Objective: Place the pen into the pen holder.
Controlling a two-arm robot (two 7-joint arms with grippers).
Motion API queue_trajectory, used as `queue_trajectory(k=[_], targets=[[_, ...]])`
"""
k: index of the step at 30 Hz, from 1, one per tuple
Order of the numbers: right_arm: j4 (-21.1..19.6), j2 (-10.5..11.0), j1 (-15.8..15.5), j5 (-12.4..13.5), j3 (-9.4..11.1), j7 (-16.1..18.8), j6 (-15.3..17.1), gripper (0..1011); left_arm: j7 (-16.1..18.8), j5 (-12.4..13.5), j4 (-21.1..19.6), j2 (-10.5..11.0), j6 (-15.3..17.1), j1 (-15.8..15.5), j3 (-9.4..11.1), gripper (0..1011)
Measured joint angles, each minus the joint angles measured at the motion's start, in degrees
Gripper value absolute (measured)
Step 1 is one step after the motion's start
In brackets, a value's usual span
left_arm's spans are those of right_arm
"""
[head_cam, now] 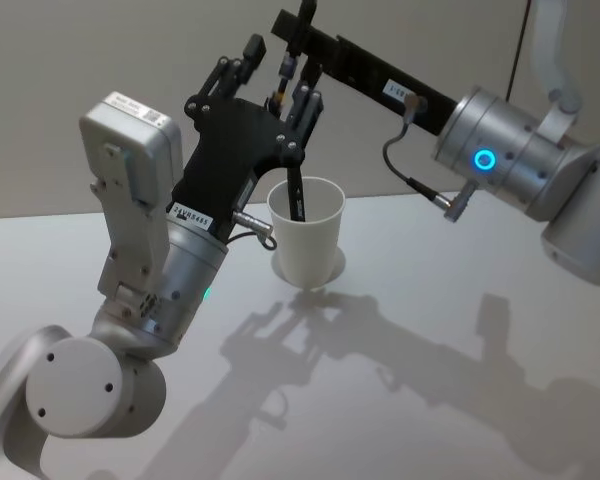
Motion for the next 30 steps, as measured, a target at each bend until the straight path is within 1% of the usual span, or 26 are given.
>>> queue_trajectory(k=[1, 2, 5, 7, 9, 11, 12, 15, 16, 17, 24, 30], targets=[[0.0, 0.0, 0.0, 0.0, 0.0, 0.01, 0.0, 128, 0.0, 0.0, 0.0, 0.0, 0.0, 0.0, 0.0, 580], [0.0, -0.01, 0.0, 0.0, -0.01, 0.02, 0.0, 128, 0.0, 0.0, 0.0, 0.0, 0.0, 0.0, 0.0, 600], [-0.01, -0.01, 0.0, 0.0, -0.01, 0.06, 0.0, 128, 0.13, -0.01, 0.02, 0.0, 0.01, 0.0, -0.01, 719], [-0.01, 0.01, 0.0, 0.0, -0.02, 0.07, -0.01, 129, 0.15, -0.01, 0.03, 0.0, 0.02, 0.0, -0.07, 747], [-0.01, 0.06, 0.02, -0.01, -0.02, 0.07, -0.04, 128, 0.18, -0.02, 0.04, 0.0, 0.03, 0.0, -0.09, 818], [-0.01, 0.12, 0.08, -0.19, -0.01, 0.04, -0.13, 128, 0.2, -0.02, 0.04, 0.0, 0.04, -0.01, -0.11, 862], [0.0, 0.19, 0.19, -0.5, 0.03, -0.14, -0.3, 128, 0.2, -0.02, 0.04, 0.0, 0.03, -0.01, -0.11, 862], [0.12, 0.31, 0.57, -1.21, 0.14, -0.47, -0.8, 128, 0.02, 0.0, 0.05, 0.0, 0.05, 0.0, 0.07, 970], [0.15, 0.31, 0.63, -1.43, 0.14, -0.54, -0.94, 128, -0.1, 0.01, 0.05, -0.01, 0.05, 0.0, 0.1, 970], [0.22, 0.37, 0.73, -1.67, 0.2, -0.69, -1.1, 128, -0.09, 0.01, 0.04, 0.0, 0.06, 0.0, 0.07, 1001], [1.14, 1.05, 2.28, -3.86, 1.2, -2.06, -3.11, 129, -0.1, 0.01, 0.05, 0.0, 0.1, 0.0, 0.07, 1001], [2.0, 1.43, 3.62, -4.66, 2.22, -3.51, -4.92, 129, -0.09, 0.0, 0.05, 0.0, 0.1, 0.0, 0.05, 1001]])
